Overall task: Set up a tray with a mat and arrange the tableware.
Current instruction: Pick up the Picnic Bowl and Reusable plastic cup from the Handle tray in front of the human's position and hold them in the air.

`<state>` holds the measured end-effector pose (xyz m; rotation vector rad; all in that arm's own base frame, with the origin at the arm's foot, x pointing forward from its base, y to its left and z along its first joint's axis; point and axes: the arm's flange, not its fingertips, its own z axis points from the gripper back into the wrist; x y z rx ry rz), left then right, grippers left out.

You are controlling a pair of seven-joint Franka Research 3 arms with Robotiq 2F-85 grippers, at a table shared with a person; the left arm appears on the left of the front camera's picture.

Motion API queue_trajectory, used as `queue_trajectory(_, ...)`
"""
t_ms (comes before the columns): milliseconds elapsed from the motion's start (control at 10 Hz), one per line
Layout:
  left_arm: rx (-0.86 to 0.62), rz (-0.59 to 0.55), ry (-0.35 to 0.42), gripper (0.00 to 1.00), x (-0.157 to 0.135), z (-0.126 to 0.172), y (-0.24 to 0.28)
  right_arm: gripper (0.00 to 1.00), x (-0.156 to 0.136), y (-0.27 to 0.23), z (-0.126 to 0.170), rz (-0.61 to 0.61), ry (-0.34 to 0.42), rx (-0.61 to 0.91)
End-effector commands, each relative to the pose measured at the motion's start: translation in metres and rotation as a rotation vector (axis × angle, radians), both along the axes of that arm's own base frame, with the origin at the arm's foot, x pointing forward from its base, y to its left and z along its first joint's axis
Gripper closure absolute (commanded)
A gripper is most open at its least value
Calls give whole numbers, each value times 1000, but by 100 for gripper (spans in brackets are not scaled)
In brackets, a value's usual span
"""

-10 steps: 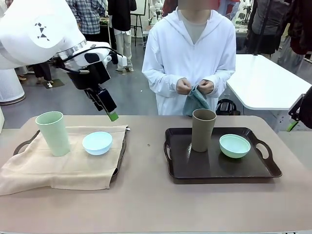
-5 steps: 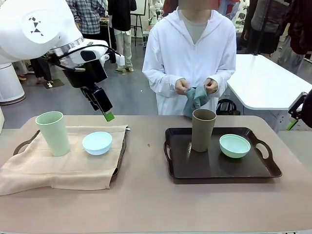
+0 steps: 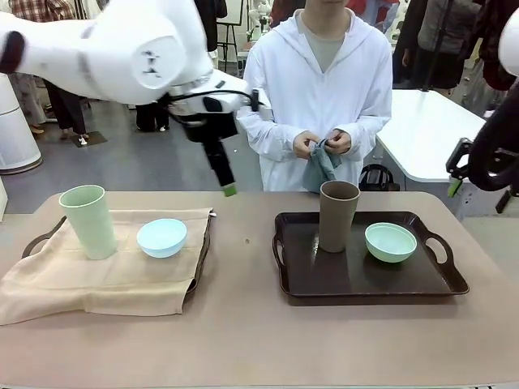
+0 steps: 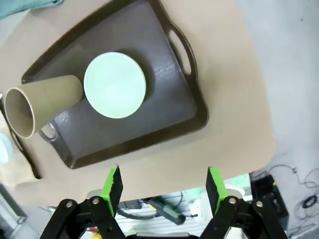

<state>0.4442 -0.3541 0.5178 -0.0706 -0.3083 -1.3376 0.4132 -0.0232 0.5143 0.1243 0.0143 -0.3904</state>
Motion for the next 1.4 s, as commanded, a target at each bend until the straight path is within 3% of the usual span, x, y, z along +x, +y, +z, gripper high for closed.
queue_trajectory(0, -79, -147, 6, 0, 27, -10, -20, 13, 28, 12, -6, 33, 64, -108)
queue_trajectory(200, -238, -200, 12, 0, 42, -39, -41, 13, 39, 27, -17, 57, 85, -110)
queue_trajectory(400, -387, -168, 55, 0, 55, -64, -53, 13, 46, 31, -30, 66, 92, -72)
queue_trajectory(500, -432, -112, 42, 0, 59, -71, -54, 13, 46, 29, -34, 63, 85, -45)
queue_trajectory(600, -438, -19, 45, 0, 63, -71, -51, 13, 43, 28, -34, 41, 71, -13)
queue_trajectory(700, -357, -131, 39, 0, 57, -71, -62, 13, 42, 31, -34, 87, 94, -77)
queue_trajectory(1000, -388, -100, 44, 0, 62, -77, -61, 13, 42, 27, -35, 76, 94, -63)
queue_trajectory(1100, -449, -209, -4, 0, 53, -84, -55, 13, 47, 31, -48, 137, 89, -77)
queue_trajectory(1300, -468, -427, 42, 0, 58, -105, -55, 13, 56, 39, -68, 291, 43, -105)
